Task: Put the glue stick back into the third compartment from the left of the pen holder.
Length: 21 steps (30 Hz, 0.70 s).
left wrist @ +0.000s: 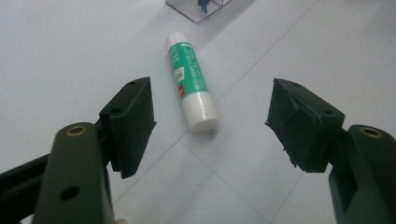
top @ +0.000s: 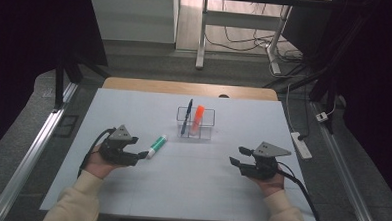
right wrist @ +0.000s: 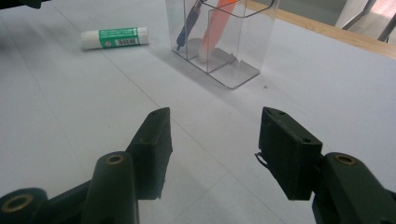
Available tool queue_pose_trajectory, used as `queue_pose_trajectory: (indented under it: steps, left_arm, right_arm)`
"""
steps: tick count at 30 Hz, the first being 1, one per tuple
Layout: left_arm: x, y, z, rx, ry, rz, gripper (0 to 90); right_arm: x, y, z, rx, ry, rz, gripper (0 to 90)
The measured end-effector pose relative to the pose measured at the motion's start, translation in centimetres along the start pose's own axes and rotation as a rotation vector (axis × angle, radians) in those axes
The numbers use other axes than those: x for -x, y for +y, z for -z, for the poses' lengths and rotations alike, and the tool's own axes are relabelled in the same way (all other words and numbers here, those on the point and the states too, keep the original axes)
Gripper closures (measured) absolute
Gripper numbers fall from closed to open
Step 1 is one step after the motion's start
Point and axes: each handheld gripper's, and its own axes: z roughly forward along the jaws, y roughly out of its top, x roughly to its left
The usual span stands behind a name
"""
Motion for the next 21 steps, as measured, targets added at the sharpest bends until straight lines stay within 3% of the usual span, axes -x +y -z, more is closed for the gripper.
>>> queue_pose_trajectory:
  steps: [13, 21]
  left_arm:
    - [0.3, 0.7, -0.6, -0.074, 0.021, -0.017, 31.2]
    - [0.5, 2.1, -2.2, -0.14, 0.026, -0.033, 31.0]
  right_arm:
    - [-0.1, -0.3, -0.4, -0.024, -0.002, 0.009, 43.6]
    - [-0.1, -0.2, -0.4, -0.029, -0.003, 0.008, 43.6]
